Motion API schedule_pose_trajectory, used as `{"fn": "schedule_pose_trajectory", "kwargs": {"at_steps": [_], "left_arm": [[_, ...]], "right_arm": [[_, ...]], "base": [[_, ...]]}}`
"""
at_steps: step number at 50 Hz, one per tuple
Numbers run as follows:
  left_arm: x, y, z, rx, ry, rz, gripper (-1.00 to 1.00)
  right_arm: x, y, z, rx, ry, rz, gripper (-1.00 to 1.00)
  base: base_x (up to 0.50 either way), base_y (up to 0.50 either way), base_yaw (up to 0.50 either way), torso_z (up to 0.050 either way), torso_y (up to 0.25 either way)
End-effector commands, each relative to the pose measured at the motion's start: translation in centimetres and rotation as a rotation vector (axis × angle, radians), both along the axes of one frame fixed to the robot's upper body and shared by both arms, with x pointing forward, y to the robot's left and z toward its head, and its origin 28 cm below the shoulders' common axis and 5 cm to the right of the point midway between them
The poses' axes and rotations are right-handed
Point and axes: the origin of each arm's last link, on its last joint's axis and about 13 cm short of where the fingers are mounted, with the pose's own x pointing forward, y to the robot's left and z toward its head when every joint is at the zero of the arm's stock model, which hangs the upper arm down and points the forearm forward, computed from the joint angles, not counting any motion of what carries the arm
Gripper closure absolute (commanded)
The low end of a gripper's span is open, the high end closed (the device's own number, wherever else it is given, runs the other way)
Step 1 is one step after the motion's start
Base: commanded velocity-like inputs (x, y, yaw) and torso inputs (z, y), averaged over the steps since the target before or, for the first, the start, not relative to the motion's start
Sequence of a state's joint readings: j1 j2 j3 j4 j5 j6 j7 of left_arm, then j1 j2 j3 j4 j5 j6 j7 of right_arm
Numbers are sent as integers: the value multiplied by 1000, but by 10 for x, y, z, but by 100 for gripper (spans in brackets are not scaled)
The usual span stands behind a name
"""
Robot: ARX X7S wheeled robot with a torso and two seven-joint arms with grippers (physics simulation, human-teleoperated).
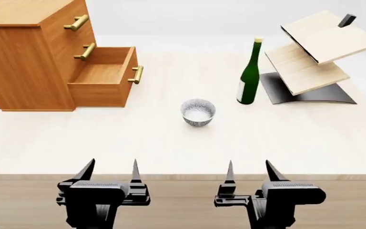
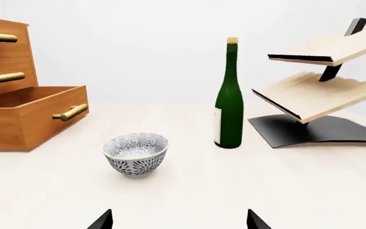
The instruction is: Put the bowl on top of the cabinet.
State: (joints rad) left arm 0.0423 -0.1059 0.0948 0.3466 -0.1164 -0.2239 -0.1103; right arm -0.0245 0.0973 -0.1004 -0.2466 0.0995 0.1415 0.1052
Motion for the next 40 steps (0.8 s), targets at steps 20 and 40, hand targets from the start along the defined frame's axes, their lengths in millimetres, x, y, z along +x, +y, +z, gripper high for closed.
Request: {"fn": "schedule_pose_trajectory", "kwargs": {"at_steps": [20, 40], "left_arm": [[-7, 3, 52, 55, -76, 10, -100], [-11, 7, 68, 63, -109, 16, -100]], "right_arm": [[-13, -1, 48, -11, -64, -16, -100], [-23, -4, 68, 74, -90, -25, -100]], "base": [[0, 0, 0, 0, 0], [0, 174, 0, 0, 0]]}}
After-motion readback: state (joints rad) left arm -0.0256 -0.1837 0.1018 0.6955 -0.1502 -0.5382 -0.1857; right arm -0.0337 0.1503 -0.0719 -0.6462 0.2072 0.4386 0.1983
